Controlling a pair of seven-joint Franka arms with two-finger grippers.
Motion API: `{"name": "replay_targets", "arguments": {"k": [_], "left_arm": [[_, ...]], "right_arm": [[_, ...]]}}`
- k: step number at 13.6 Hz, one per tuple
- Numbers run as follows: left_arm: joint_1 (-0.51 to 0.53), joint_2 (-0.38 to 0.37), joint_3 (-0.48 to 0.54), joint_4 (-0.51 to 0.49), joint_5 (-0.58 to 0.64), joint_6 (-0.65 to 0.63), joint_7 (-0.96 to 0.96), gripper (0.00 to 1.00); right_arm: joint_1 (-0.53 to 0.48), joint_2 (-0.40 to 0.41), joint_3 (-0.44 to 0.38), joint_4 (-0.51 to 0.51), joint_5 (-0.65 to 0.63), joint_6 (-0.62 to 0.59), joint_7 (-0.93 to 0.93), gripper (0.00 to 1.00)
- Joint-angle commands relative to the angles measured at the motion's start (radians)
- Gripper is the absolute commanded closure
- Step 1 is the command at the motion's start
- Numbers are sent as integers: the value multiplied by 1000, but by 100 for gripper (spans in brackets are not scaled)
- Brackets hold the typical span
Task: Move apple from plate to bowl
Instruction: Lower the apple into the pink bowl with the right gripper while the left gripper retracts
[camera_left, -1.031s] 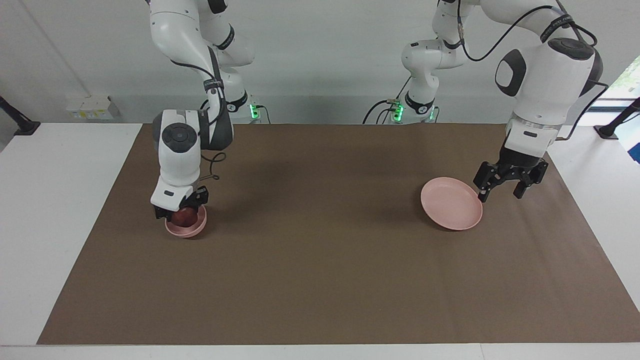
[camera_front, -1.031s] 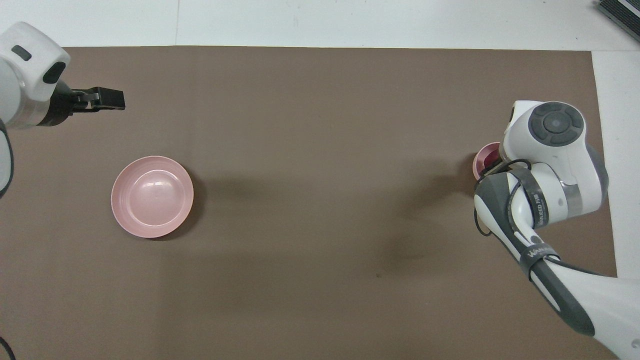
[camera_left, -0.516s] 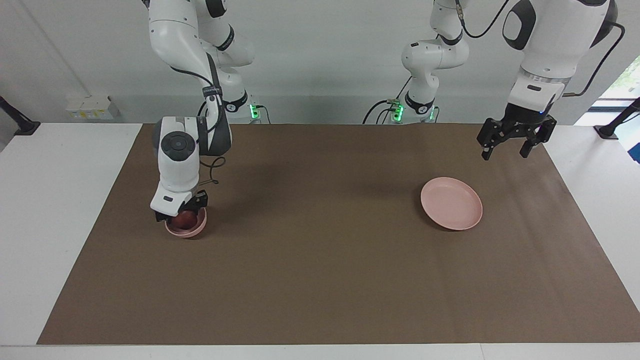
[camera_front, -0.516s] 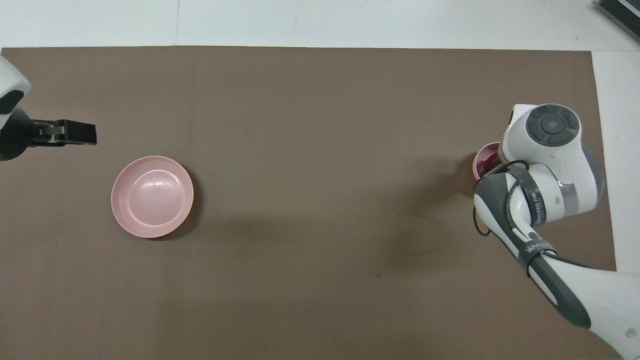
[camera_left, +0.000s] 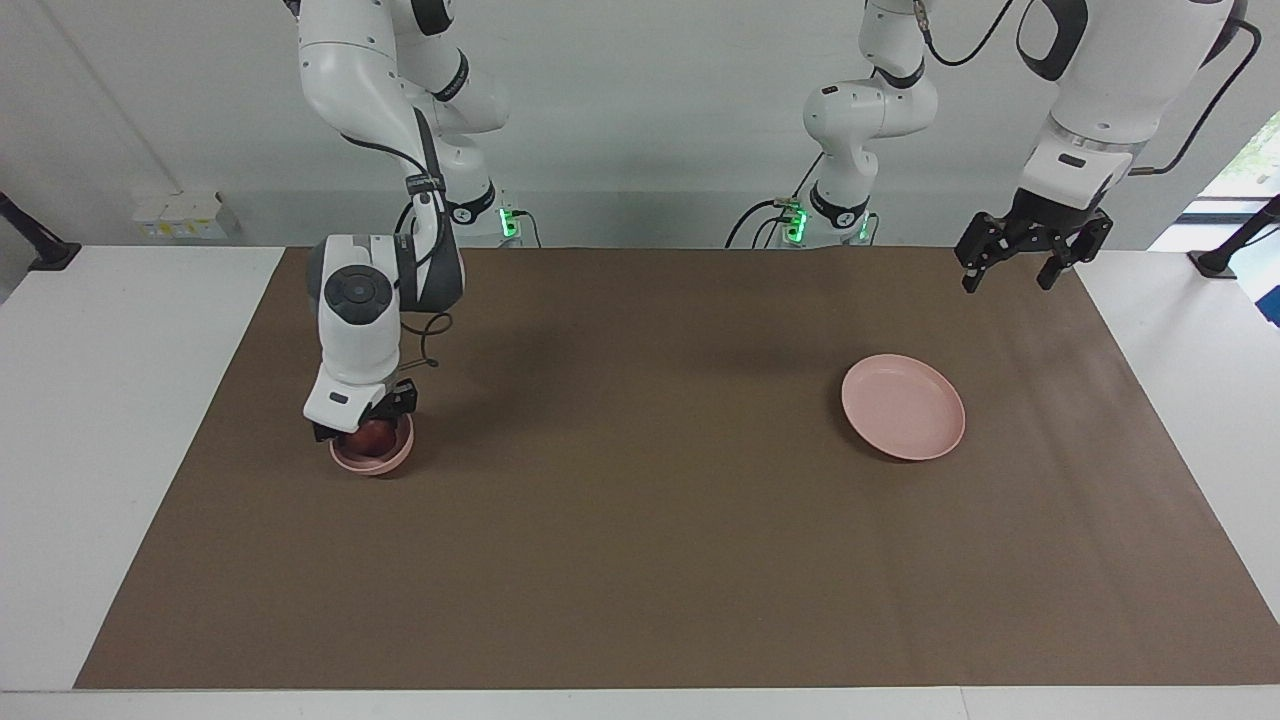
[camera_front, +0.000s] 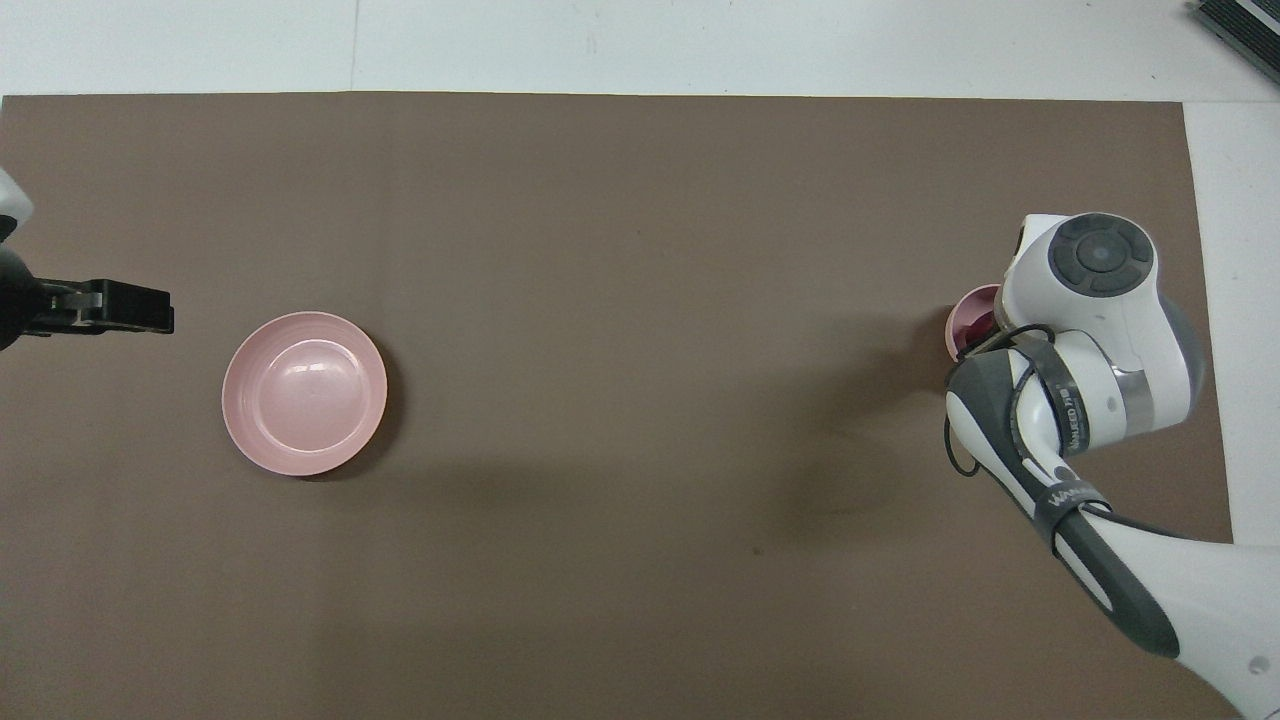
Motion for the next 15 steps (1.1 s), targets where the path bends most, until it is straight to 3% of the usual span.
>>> {"name": "replay_targets", "arguments": {"k": [1, 5, 7, 15], "left_arm": [[-53, -25, 44, 4, -15, -28, 10, 0], [-214, -2, 187, 71, -17, -72, 12, 0], [-204, 26, 189, 113, -14, -106, 24, 0], [-204, 24, 192, 111, -15, -119, 29, 0]], "right_arm": [[-14, -9, 10, -12, -9, 18, 26, 3], [-14, -10, 10, -2, -8, 6, 27, 0], [-13, -35, 11, 8, 14, -14, 23, 0], [-13, -303, 10, 34, 343, -276, 1, 0]]}}
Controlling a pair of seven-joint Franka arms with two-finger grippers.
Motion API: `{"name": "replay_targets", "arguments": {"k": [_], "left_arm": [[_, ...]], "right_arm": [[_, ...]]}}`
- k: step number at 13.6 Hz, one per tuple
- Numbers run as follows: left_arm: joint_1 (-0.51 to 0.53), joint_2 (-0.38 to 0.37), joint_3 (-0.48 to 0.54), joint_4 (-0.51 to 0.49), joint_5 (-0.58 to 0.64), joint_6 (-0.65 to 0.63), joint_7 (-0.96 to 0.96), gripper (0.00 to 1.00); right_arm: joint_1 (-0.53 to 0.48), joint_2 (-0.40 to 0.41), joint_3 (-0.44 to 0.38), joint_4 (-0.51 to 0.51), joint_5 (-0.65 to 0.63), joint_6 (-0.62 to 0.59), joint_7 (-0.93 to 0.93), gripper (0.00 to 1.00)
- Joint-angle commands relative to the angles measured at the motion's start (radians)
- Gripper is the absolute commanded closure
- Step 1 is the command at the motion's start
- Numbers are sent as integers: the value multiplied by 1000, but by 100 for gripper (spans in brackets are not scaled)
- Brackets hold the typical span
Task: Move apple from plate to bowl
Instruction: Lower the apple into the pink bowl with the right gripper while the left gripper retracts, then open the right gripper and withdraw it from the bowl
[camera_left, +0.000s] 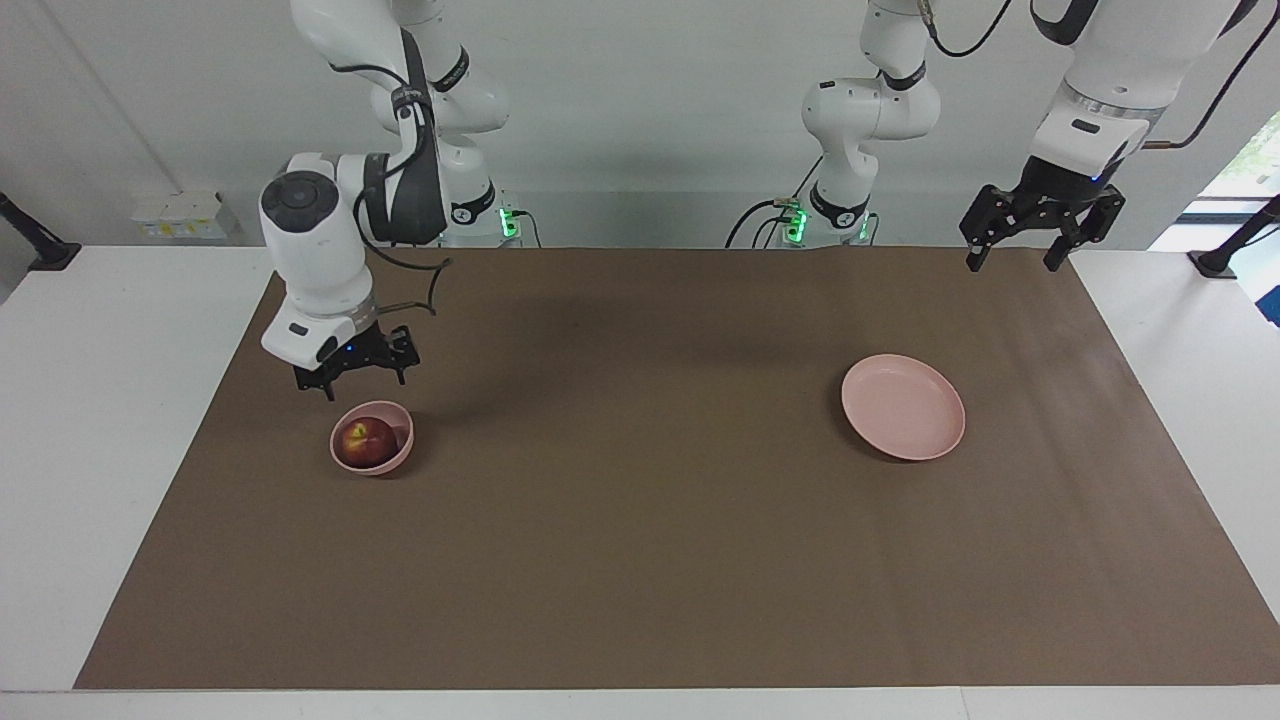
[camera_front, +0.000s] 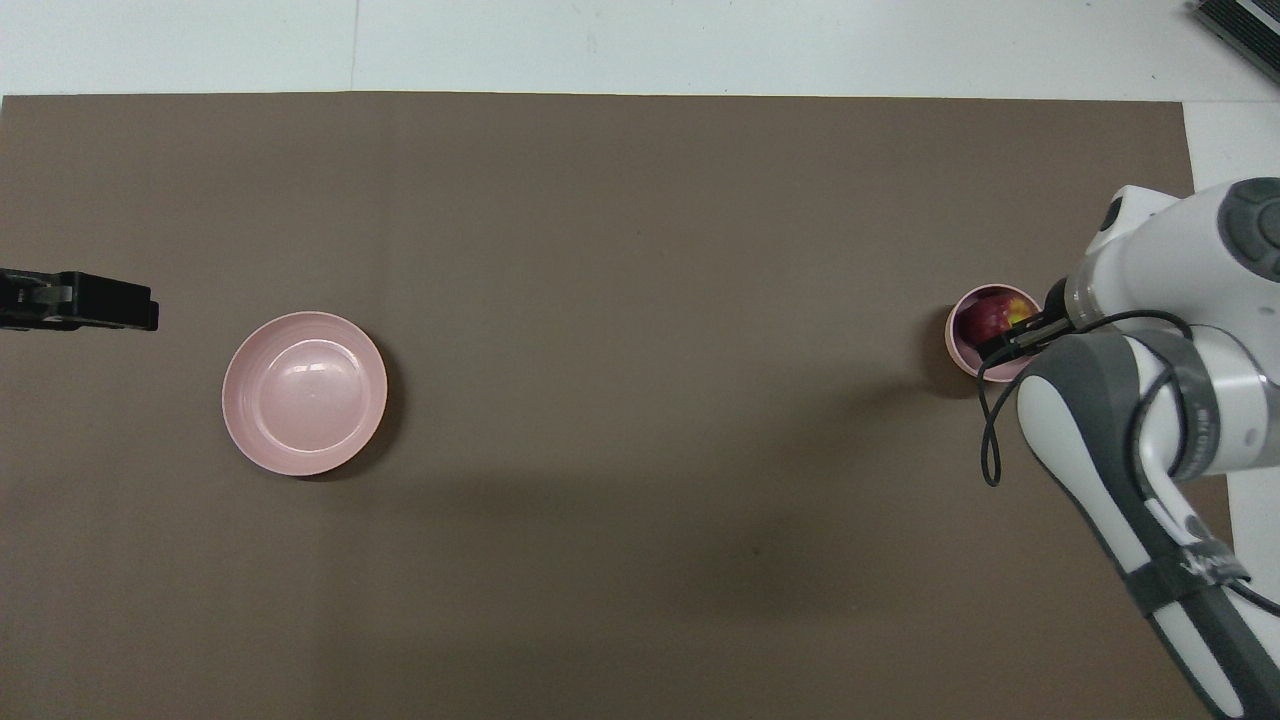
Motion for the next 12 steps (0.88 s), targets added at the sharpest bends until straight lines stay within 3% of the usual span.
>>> {"name": "replay_targets", "arguments": {"k": [1, 5, 10, 12], "left_arm": [[-17, -6, 16, 8, -11, -80, 10, 0], [-13, -9, 17, 12, -60, -139, -7, 0], [-10, -9, 19, 12, -58, -145, 2, 0], [-3, -9, 20, 14, -58, -145, 2, 0]], "right_arm": [[-15, -88, 2, 23, 98, -125, -1, 0], [-10, -144, 5, 126, 146, -299, 124, 0], [57, -161, 23, 129, 152, -313, 274, 0], [43, -153, 14, 199, 157, -365, 269, 0]]}}
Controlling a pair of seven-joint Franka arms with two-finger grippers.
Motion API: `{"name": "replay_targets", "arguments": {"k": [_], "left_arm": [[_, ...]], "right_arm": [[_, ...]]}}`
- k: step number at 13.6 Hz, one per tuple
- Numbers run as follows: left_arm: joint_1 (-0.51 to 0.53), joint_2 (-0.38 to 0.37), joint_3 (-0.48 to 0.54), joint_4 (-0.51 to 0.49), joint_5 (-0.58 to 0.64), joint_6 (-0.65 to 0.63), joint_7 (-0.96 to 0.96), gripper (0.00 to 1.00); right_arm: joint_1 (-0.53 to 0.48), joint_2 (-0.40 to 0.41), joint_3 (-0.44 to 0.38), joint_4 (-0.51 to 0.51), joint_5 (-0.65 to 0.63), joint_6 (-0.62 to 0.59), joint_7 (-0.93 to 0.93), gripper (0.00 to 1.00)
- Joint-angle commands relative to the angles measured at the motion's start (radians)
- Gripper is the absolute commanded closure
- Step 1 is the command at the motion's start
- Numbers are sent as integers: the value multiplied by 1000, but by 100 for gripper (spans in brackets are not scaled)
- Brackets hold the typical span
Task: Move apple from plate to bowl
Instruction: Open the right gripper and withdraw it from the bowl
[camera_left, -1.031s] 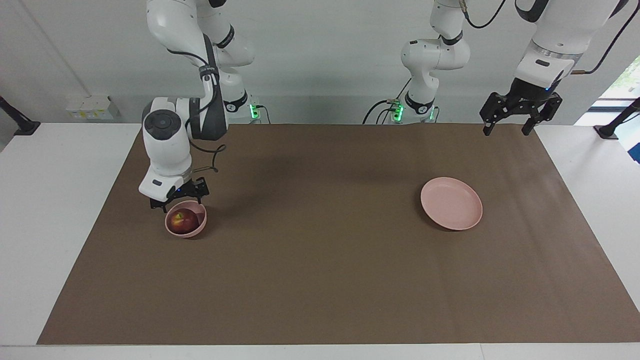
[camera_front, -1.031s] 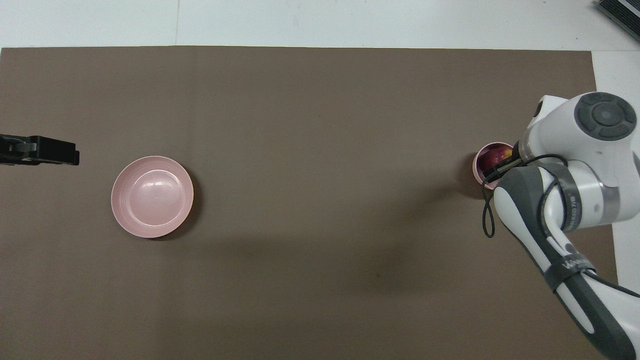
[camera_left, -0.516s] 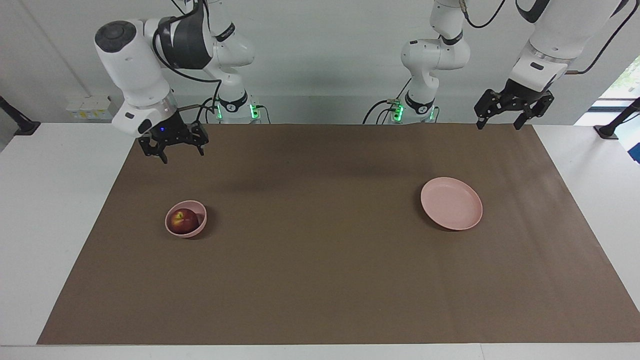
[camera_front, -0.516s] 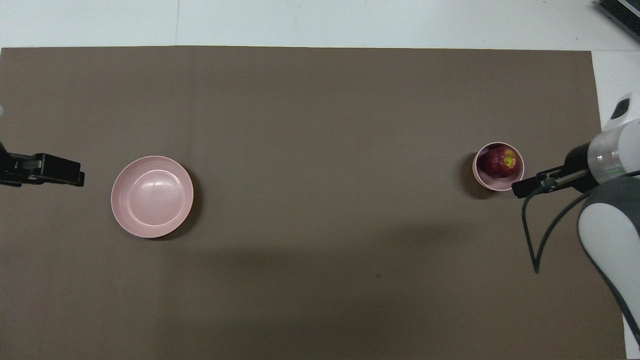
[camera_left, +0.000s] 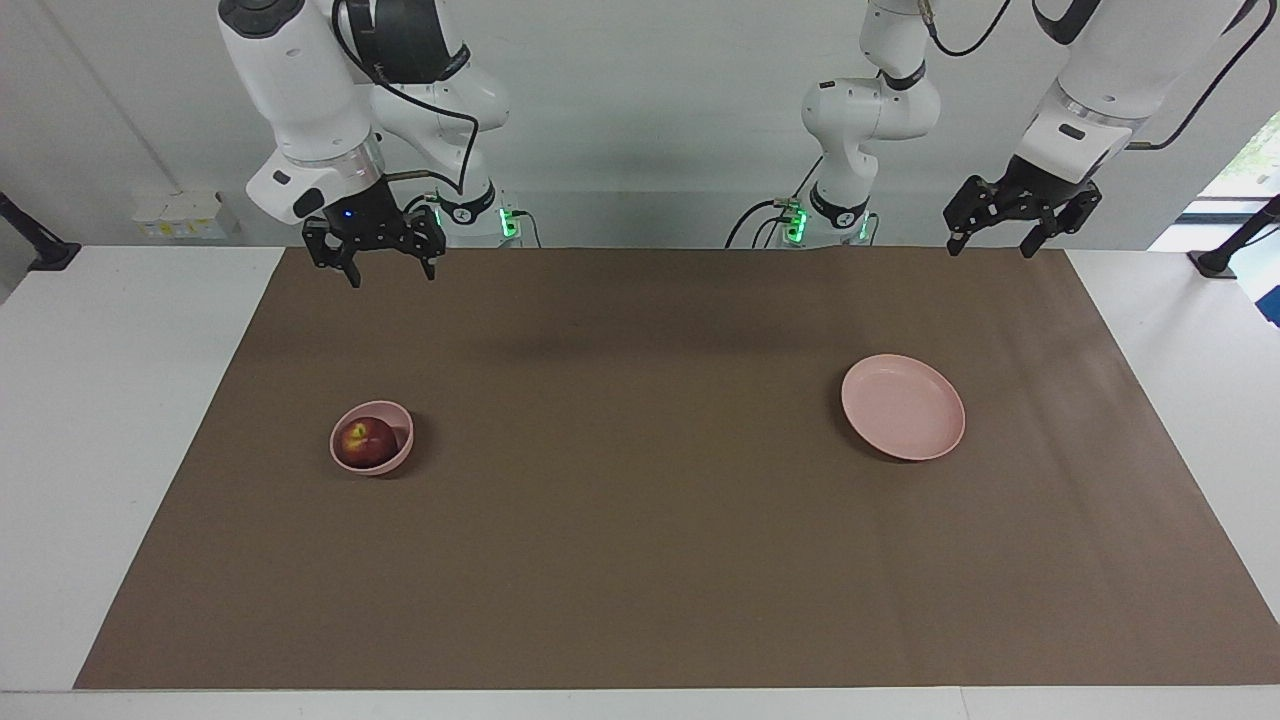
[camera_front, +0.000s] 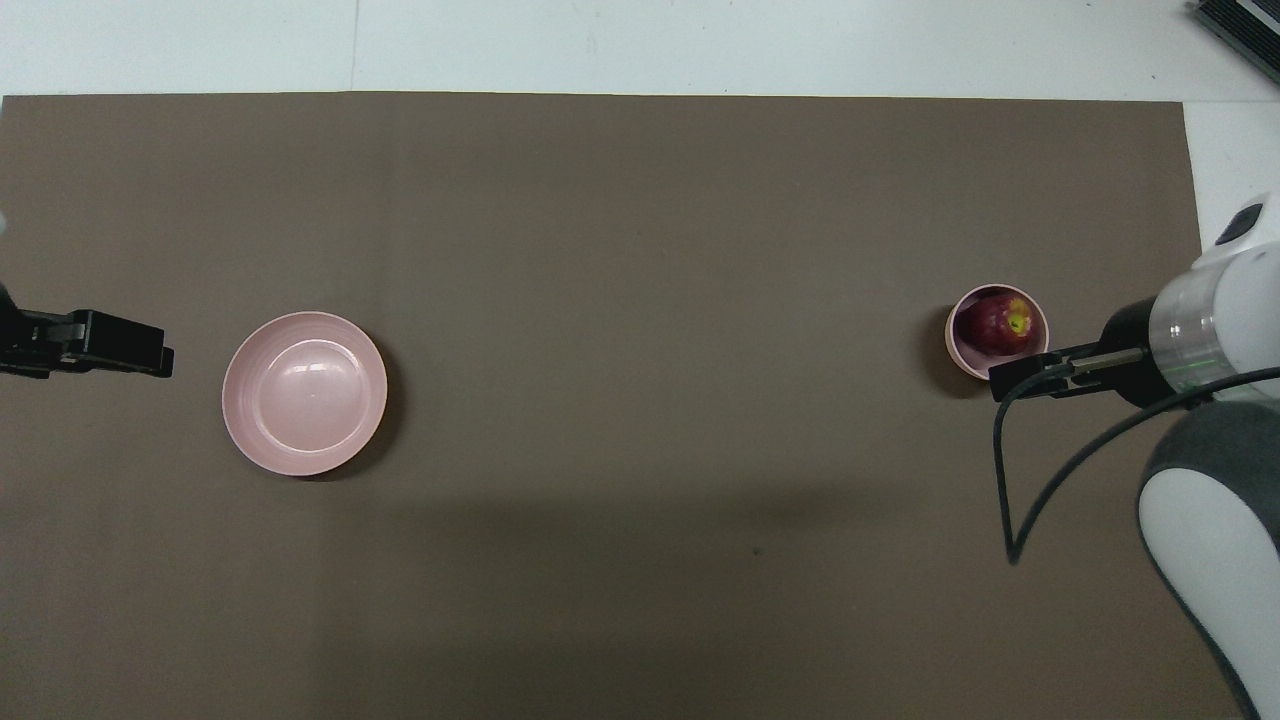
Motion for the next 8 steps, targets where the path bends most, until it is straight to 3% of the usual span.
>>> {"name": "replay_targets", "arguments": {"k": [1, 5, 8], "left_arm": [[-3, -5, 13, 13, -10, -24, 4, 0], [-3, -5, 13, 13, -10, -24, 4, 0], [-5, -5, 13, 13, -10, -24, 4, 0]], "right_arm": [[-22, 18, -13, 140, 55, -131, 5, 0], [-63, 35, -20, 343, 52, -377, 1, 0], [-62, -20, -22, 238, 44, -325, -5, 0]]}}
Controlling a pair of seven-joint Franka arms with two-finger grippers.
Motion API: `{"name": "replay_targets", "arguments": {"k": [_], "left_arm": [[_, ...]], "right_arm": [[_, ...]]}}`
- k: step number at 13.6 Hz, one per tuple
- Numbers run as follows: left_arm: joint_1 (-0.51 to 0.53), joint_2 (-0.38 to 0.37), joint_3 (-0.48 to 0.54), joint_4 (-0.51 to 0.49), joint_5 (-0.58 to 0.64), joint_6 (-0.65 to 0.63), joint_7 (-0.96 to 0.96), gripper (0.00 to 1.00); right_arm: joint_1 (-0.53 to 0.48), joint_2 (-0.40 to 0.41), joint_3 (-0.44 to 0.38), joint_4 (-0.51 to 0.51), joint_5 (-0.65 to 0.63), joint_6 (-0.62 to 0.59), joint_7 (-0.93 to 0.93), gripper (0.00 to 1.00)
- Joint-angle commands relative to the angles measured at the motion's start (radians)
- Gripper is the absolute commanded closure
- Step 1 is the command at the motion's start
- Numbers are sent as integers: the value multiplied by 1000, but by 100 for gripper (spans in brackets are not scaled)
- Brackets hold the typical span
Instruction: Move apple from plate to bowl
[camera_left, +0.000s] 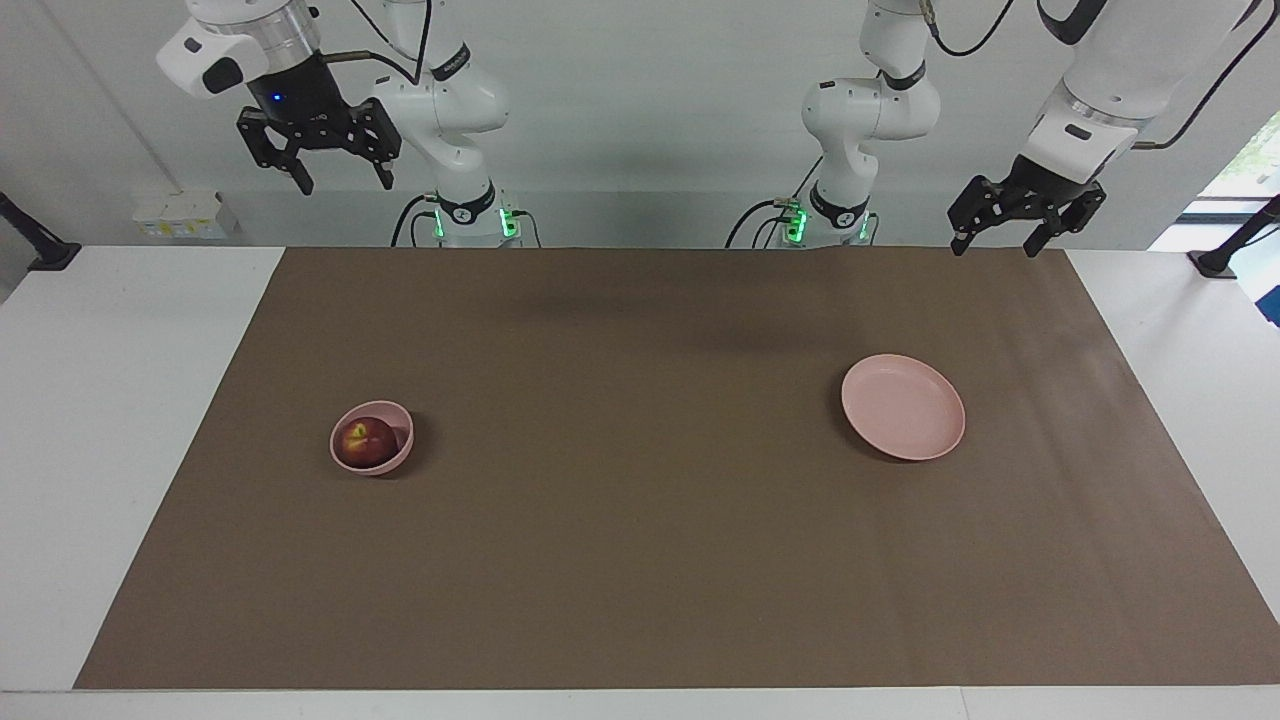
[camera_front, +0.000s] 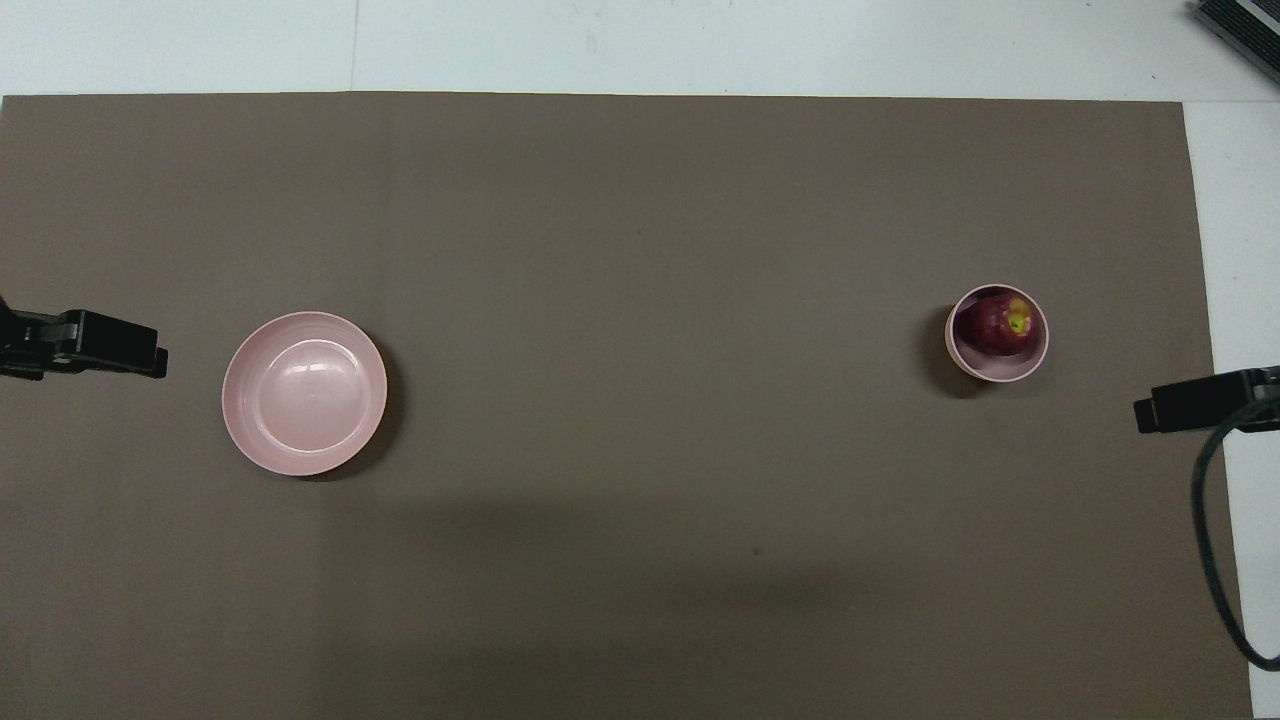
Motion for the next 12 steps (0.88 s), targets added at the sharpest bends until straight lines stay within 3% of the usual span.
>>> {"name": "replay_targets", "arguments": {"k": [1, 12], "left_arm": [[-3, -5, 8, 13, -10, -21, 4, 0], [-3, -5, 8, 13, -10, -21, 4, 0]], "right_arm": [[-9, -24, 3, -75, 15, 31, -7, 0], [-9, -27, 10, -92, -41, 74, -42, 0]]}}
